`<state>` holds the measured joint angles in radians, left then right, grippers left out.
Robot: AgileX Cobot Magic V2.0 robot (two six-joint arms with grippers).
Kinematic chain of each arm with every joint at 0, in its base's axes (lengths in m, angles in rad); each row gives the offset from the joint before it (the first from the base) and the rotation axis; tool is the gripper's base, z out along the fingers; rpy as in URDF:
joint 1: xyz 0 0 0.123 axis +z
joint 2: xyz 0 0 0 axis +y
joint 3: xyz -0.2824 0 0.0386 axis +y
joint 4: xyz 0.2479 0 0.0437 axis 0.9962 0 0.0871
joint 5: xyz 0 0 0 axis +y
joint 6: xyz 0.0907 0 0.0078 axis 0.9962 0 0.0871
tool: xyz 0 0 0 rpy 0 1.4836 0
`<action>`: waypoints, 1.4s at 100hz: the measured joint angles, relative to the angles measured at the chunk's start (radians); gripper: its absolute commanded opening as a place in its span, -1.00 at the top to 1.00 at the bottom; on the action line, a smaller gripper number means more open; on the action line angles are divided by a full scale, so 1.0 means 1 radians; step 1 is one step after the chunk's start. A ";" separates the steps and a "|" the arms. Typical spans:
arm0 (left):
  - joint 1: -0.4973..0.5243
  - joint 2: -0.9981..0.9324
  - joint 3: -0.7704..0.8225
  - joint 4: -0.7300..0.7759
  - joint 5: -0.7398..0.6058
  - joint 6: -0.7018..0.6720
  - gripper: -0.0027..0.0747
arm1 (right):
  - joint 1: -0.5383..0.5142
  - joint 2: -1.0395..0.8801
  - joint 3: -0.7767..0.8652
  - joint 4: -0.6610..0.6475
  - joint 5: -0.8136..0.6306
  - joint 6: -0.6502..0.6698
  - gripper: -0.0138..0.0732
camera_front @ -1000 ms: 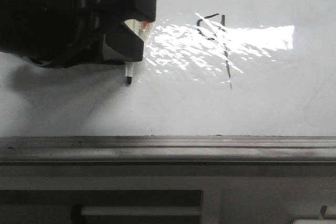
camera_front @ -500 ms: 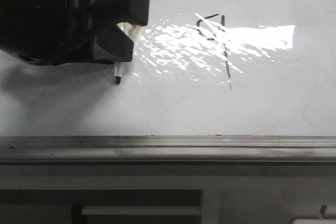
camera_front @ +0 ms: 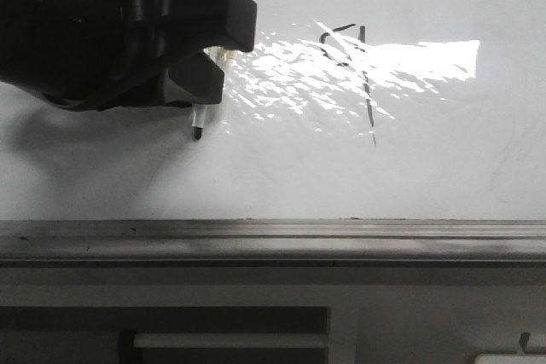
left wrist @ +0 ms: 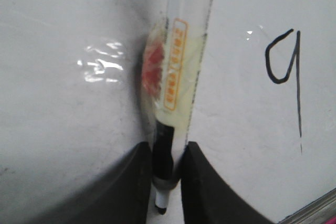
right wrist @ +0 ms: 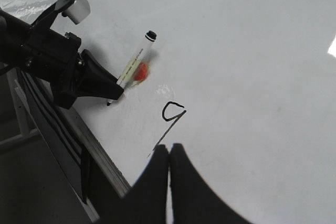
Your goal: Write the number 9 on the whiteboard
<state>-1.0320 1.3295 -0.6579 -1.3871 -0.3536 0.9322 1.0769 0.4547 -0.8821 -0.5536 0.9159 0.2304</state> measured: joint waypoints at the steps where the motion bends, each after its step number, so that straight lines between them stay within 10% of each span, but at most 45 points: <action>1: 0.000 0.000 0.000 -0.002 0.000 0.000 0.64 | 0.000 0.000 0.000 0.000 0.000 0.000 0.82; 39: -0.002 0.001 -0.002 -0.014 -0.002 0.000 0.26 | 0.000 0.000 0.000 0.000 0.000 0.004 0.82; 63: -0.006 0.002 -0.018 -0.014 0.040 0.000 -0.66 | 0.000 0.000 0.000 0.000 0.000 0.004 0.82; 90: -0.010 -0.104 -0.027 -0.059 -0.026 0.006 -0.67 | 0.000 -0.010 0.000 0.000 0.000 0.004 0.82; 107: -0.090 -0.340 0.014 -0.079 -0.072 0.132 -0.31 | 0.000 -0.078 0.038 -0.004 0.009 0.004 0.82; 128: -0.187 -0.673 0.137 -0.098 -0.079 0.247 0.96 | 0.000 -0.199 0.195 -0.008 -0.018 0.027 0.82; 140: -0.196 -0.808 0.211 -0.109 -0.085 0.256 0.98 | 0.000 -0.227 0.275 -0.008 -0.102 0.083 0.82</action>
<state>-1.2284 0.5218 -0.4464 -1.4964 -0.4381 1.1883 1.0769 0.2276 -0.6069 -0.5616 0.8134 0.3133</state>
